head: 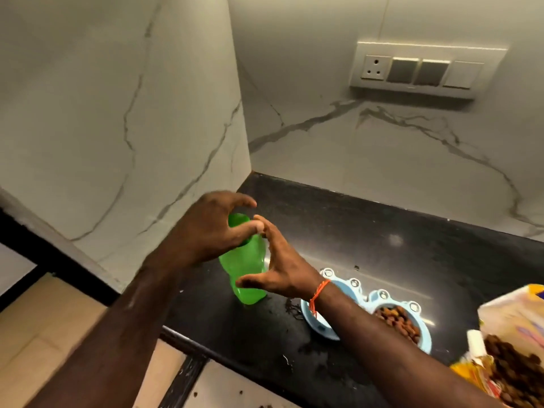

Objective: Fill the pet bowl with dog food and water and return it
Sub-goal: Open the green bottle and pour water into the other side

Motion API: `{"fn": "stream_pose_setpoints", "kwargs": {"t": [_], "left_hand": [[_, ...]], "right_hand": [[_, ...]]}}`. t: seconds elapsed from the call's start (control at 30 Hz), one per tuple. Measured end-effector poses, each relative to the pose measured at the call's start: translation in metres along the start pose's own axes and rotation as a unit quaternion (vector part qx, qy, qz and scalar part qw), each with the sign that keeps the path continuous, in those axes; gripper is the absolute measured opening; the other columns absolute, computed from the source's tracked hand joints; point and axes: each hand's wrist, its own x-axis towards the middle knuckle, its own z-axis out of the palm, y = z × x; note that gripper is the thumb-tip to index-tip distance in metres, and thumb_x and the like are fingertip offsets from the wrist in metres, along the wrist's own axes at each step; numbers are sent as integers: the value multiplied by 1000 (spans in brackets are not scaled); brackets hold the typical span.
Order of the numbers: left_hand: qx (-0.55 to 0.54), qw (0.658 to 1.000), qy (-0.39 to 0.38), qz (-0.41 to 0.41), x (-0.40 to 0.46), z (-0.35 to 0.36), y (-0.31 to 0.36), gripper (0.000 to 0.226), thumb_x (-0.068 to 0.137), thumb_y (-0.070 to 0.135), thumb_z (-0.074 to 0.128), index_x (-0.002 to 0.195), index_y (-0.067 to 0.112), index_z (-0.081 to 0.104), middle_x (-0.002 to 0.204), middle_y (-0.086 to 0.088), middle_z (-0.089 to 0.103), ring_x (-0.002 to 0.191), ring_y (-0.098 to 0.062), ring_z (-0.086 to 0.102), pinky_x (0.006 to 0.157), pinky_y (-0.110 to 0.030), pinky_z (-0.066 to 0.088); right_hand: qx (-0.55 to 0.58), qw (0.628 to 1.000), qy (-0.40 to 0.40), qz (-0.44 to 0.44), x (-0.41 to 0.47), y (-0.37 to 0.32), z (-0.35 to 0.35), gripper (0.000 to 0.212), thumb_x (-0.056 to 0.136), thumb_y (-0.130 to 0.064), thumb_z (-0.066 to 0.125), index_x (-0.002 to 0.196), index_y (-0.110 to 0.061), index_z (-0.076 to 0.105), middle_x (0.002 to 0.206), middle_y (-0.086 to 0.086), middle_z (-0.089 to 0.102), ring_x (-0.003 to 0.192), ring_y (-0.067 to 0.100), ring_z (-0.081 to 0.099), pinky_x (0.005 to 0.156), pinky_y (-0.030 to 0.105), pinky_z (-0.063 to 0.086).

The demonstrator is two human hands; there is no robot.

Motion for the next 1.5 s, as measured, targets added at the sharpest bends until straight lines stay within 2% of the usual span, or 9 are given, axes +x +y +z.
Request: {"fn": "stream_pose_setpoints", "kwargs": {"t": [0.1, 0.43, 0.63, 0.73, 0.83, 0.93, 1.1, 1.27, 1.5], "left_hand": [[-29, 999, -24, 18, -7, 17, -16, 61, 75, 63, 70, 122, 25, 70, 119, 8, 71, 107, -5, 63, 98, -31, 53], [-162, 974, 160, 5, -16, 48, -26, 26, 84, 28, 81, 107, 21, 72, 103, 8, 72, 94, -6, 68, 87, -27, 58], [-117, 944, 278, -133, -18, 49, 10, 31, 89, 34, 78, 113, 15, 69, 107, 0, 71, 93, -8, 58, 78, -1, 37], [-123, 964, 199, -123, -21, 34, 22, 45, 92, 30, 73, 134, 20, 61, 138, -2, 60, 120, -13, 55, 101, -24, 46], [-100, 990, 54, -82, -22, 13, 26, 54, 92, 14, 66, 144, 26, 55, 156, -2, 47, 149, -17, 38, 120, -33, 33], [-51, 996, 34, -70, -18, -3, 25, 54, 90, 8, 67, 140, 25, 59, 139, -2, 63, 129, -20, 59, 112, -38, 48], [-32, 991, 83, -101, 0, -15, 13, 49, 75, 54, 85, 109, 24, 67, 99, 3, 66, 86, -14, 63, 66, -27, 48], [-40, 989, 109, -96, 8, 4, 17, 66, 80, 68, 71, 126, 23, 59, 126, -3, 56, 113, -22, 59, 91, -36, 49], [-49, 969, -237, 41, 3, -34, 16, 59, 92, 3, 63, 136, 41, 59, 160, 6, 40, 148, -14, 36, 120, -37, 38]], "right_hand": [[34, 999, 2, -4, 14, -2, 16, 124, 61, -44, 94, 158, -29, 17, 156, -8, 37, 142, 8, 41, 114, 41, 43], [57, 995, 83, 4, 23, -8, 32, 102, 63, -32, 96, 146, -34, 37, 132, -10, 59, 121, 12, 61, 96, 43, 56], [30, 985, 173, 0, 11, -25, 48, 87, 71, -44, 86, 145, -31, 41, 133, -14, 50, 125, 5, 51, 101, 35, 51], [-16, 985, 168, 22, 12, -31, 41, 73, 74, -44, 83, 134, -33, 43, 121, -24, 45, 117, -14, 44, 96, 18, 46], [0, 983, 179, 47, 9, -34, 26, 82, 64, -55, 78, 134, -28, 45, 120, -7, 52, 107, 4, 54, 84, 34, 53], [-11, 982, 180, 51, 5, -39, 17, 88, 58, -62, 76, 134, -28, 45, 120, -5, 52, 106, 11, 55, 85, 37, 54], [-74, 980, 173, 68, 5, -42, 7, 98, 62, -64, 86, 141, -31, 39, 127, -8, 51, 110, 11, 54, 91, 37, 54], [-108, 985, 118, 63, 3, -55, 7, 94, 61, -64, 86, 137, -34, 39, 125, -13, 53, 111, 10, 54, 92, 34, 52], [-104, 985, 118, 66, -1, -50, -2, 103, 59, -70, 83, 144, -41, 33, 128, -11, 51, 113, 10, 54, 93, 36, 54]]}}
